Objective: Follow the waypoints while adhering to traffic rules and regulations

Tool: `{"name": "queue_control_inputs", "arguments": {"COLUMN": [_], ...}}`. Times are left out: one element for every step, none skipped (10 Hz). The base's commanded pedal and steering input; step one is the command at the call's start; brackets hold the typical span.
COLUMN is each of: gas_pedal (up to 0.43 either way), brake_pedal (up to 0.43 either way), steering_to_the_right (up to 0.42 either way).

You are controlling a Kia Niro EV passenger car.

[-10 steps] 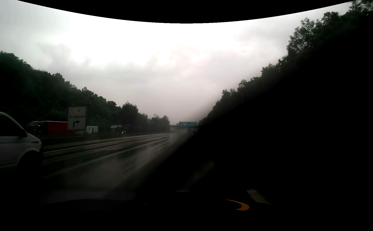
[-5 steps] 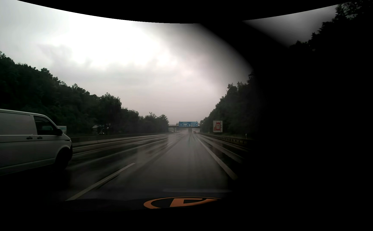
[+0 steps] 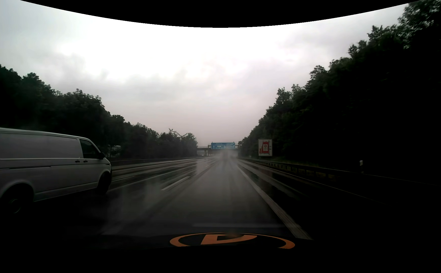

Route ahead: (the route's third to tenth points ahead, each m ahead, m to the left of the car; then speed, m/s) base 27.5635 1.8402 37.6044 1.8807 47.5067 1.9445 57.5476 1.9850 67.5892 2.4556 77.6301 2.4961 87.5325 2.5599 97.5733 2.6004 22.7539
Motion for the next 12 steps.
{"name": "queue_control_inputs", "arguments": {"gas_pedal": [0.047, 0.047, 0.047, 0.059, 0.059, 0.059, 0.067, 0.067, 0.067, 0.067, 0.079, 0.079], "brake_pedal": [0.0, 0.0, 0.0, 0.0, 0.0, 0.0, 0.0, 0.0, 0.0, 0.0, 0.0, 0.0], "steering_to_the_right": [-0.004, -0.004, -0.003, -0.002, -0.002, -0.003, -0.002, -0.001, -0.001, -0.001, -0.001, -0.001]}}
